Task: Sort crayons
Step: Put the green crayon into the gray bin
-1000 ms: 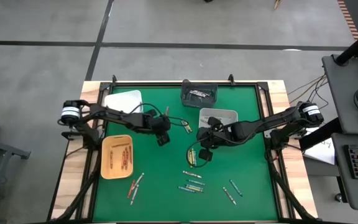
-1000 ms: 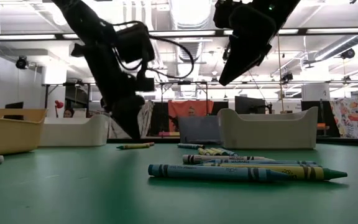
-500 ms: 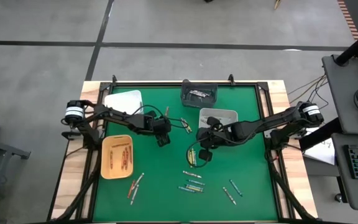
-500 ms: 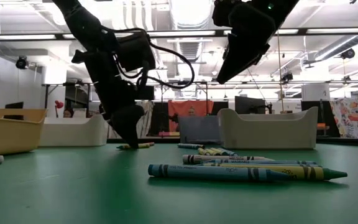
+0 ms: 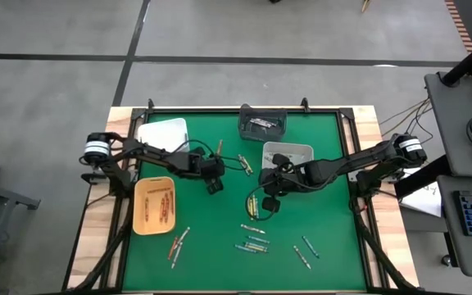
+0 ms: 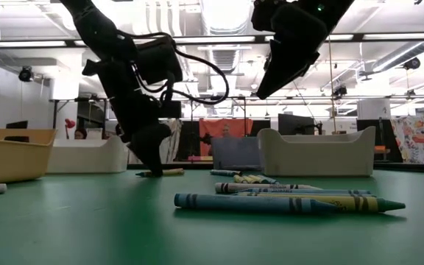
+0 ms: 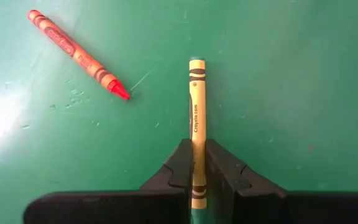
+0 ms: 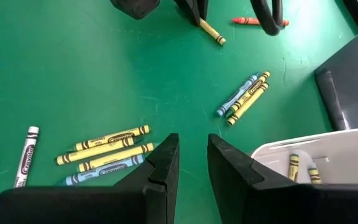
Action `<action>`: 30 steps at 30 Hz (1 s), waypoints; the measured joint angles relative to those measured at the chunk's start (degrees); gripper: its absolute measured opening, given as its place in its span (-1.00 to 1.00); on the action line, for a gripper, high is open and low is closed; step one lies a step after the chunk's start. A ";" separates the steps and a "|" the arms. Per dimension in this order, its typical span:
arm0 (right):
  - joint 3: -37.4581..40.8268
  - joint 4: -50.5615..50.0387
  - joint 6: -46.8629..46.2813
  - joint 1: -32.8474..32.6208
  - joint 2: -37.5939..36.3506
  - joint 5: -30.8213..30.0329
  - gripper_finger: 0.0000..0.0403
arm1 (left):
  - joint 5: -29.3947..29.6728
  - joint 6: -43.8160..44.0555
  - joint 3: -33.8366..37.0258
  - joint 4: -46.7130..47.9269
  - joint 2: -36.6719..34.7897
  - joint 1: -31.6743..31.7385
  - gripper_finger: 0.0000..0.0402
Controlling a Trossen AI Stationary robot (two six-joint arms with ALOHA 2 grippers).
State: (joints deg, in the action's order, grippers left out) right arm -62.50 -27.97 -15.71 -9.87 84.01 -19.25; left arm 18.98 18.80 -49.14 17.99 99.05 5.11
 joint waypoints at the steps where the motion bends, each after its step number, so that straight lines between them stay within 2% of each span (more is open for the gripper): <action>1: 0.00 0.00 0.28 0.00 0.00 0.21 -0.64 | 0.59 -0.31 0.19 0.55 -0.69 -0.37 -0.97; 6: 0.36 0.88 1.56 -0.26 0.02 0.34 -0.64 | 3.24 -0.78 0.47 0.26 -6.21 -3.03 -0.99; 10: 3.03 8.37 5.04 -1.42 0.02 0.24 -0.64 | 4.76 -4.01 1.74 -5.52 -11.63 -5.88 -0.99; 13: 6.67 19.84 8.57 -2.28 0.02 0.28 -0.64 | 4.81 -7.44 3.36 -13.98 -16.43 -8.21 -1.00; 18: 14.26 45.01 16.92 -2.91 0.02 0.24 -0.64 | 4.50 -13.43 9.50 -28.91 -23.66 -12.21 -1.00; 22: 20.16 70.49 22.42 -2.88 1.19 0.21 -0.64 | 4.44 -21.00 15.57 -46.77 -26.40 -15.53 -1.00; 25: 22.39 84.95 25.73 -2.73 3.25 0.21 -0.64 | 2.64 -25.27 19.45 -61.02 -26.18 -16.61 -1.00; 28: 22.61 92.42 26.61 -2.73 4.27 0.20 -0.64 | 1.20 -26.98 21.93 -70.77 -24.82 -16.75 -1.00; 30: 22.12 92.98 26.26 -2.58 4.51 0.18 -0.61 | 1.05 -27.16 22.57 -73.39 -23.48 -16.75 -1.00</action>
State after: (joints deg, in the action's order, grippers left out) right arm -40.38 65.01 10.55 -12.45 88.52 -19.07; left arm 20.03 -8.36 -26.57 -55.41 75.57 -11.64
